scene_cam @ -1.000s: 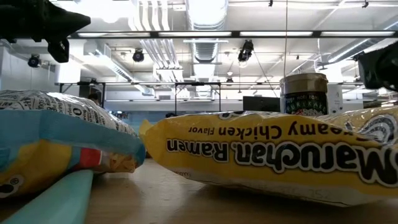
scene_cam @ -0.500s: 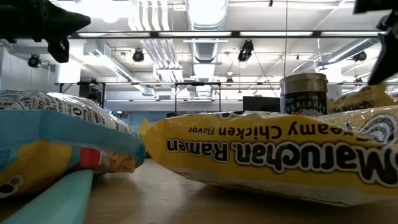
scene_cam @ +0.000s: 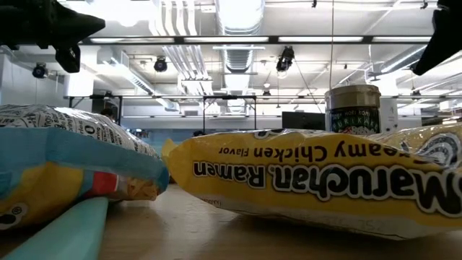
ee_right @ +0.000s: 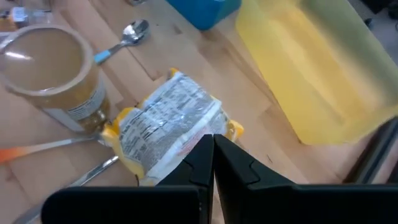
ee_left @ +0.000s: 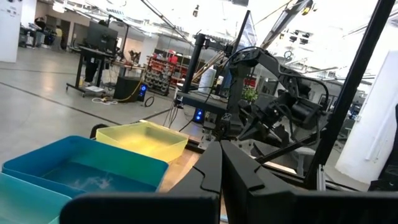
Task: Pick & Place Food Item
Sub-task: Put the top yellow noodle pack into the yellow bin
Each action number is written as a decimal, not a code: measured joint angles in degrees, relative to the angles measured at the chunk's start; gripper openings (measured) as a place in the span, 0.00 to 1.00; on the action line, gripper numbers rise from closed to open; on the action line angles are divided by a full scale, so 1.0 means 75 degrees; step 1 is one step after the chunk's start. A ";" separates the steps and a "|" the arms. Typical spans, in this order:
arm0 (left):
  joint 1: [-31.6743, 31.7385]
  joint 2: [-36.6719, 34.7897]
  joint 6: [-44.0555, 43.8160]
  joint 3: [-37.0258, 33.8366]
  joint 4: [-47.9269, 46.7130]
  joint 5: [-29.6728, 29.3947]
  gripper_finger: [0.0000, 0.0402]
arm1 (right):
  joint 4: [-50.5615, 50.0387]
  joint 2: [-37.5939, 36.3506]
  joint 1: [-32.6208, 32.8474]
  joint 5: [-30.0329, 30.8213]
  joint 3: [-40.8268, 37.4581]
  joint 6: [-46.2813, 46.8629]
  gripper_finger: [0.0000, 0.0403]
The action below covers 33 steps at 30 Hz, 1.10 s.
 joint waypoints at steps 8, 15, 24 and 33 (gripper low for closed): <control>-0.0003 0.0000 0.0000 0.0000 -0.0003 0.0001 0.01 | 0.0546 0.0010 -0.0128 -0.0127 -0.0001 -0.0107 0.24; -0.0001 0.0000 -0.0002 0.0000 0.0000 0.0001 0.01 | 0.1194 0.0414 -0.0231 0.0057 -0.0019 -0.1046 0.59; -0.0003 0.0000 -0.0015 0.0000 -0.0020 0.0000 0.01 | 0.3394 0.1928 -0.0248 0.0101 0.0075 -0.6085 0.72; -0.0002 0.0000 -0.0015 0.0000 -0.0047 0.0002 0.01 | 0.3286 0.3098 -0.0296 0.0130 0.0325 -0.6905 0.72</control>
